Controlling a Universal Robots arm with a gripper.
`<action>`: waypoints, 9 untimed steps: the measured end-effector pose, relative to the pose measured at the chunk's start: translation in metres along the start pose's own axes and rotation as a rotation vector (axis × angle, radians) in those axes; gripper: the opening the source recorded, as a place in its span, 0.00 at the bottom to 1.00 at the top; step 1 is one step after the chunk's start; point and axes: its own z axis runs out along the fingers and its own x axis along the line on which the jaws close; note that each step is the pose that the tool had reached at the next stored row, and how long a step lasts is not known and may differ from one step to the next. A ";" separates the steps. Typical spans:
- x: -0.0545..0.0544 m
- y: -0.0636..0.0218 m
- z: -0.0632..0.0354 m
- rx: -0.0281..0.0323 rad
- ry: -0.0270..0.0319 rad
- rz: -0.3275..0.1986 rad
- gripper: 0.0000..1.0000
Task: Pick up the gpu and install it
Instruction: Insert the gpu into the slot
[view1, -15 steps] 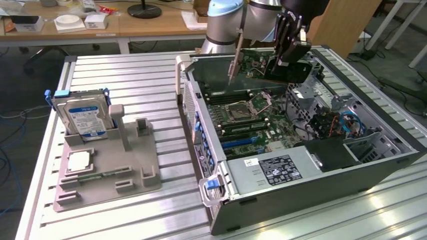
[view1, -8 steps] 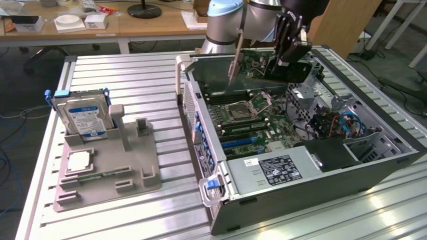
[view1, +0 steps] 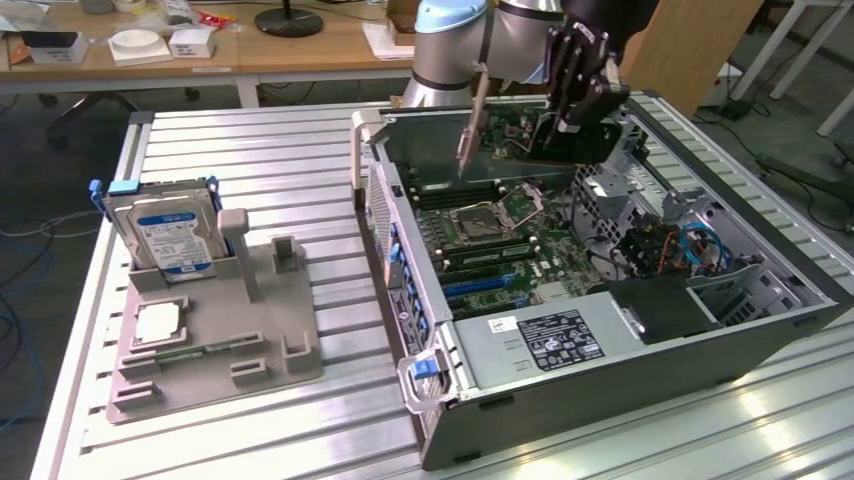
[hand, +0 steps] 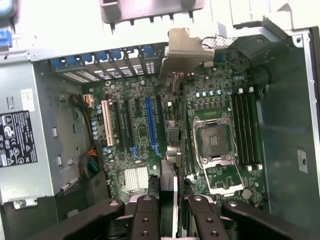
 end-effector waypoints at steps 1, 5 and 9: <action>0.000 0.0000 0.0001 0.0000 0.0004 -0.015 0.27; 0.000 0.0000 0.0007 -0.0001 0.0021 -0.070 0.27; 0.000 0.0000 0.0011 -0.0001 0.0030 -0.116 0.27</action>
